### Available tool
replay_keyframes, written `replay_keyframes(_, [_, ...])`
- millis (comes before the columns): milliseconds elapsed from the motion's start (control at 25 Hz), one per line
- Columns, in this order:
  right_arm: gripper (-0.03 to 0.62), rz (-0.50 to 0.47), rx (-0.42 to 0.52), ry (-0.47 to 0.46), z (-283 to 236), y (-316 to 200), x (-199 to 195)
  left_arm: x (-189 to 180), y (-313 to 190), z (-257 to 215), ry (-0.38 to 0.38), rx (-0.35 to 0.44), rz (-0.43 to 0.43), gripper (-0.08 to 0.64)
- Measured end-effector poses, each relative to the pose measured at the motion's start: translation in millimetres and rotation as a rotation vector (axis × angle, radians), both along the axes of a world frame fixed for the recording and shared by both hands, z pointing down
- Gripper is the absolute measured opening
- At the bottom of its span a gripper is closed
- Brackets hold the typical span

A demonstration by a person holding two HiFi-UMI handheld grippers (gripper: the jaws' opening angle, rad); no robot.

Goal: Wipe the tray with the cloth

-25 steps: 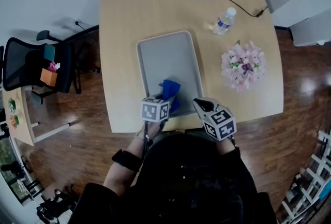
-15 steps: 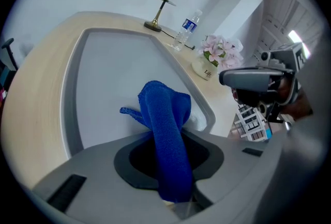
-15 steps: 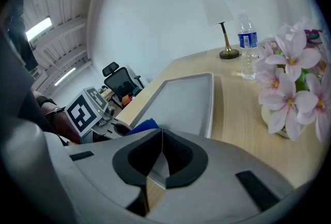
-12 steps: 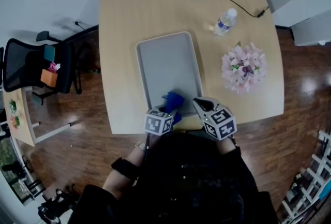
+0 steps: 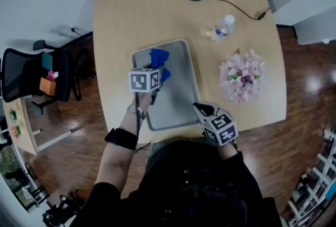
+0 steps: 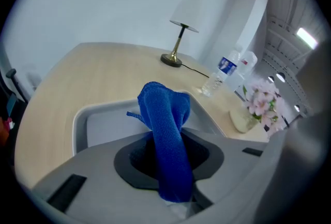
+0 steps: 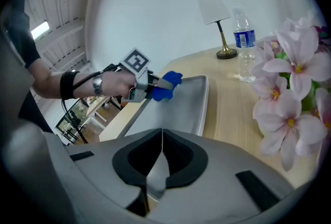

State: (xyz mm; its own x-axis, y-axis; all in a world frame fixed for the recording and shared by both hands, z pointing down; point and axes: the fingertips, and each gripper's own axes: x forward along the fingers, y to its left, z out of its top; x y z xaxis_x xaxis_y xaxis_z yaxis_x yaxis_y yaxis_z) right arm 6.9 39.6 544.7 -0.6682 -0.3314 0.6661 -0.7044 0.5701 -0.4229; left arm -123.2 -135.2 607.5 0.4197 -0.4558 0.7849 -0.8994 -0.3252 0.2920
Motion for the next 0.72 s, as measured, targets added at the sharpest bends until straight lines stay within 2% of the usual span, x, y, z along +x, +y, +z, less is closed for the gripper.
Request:
replay_keyframes(120, [0.015, 0.002, -0.003, -0.005, -3.9, -2.7, 0.1, -0.8, -45.5, 0.4, -0.011, 0.023, -0.007, 0.11])
replay_keyframes(280, [0.015, 0.008, 0.0, -0.003, -0.5, -3.1, 6.6, 1.8, -60.5, 15.2, -0.029, 0.008, -0.028, 0.11])
replay_keyframes(520, [0.015, 0.02, 0.0, -0.011, 0.8, 2.1, 9.8, 1.7, -47.6, 16.6, -0.015, 0.01, -0.097, 0.112])
replay_keyframes(720, [0.015, 0.015, 0.004, -0.013, 1.3, 10.9, 10.4, 17.0, 2.2, 17.9, -0.003, -0.021, -0.082, 0.112])
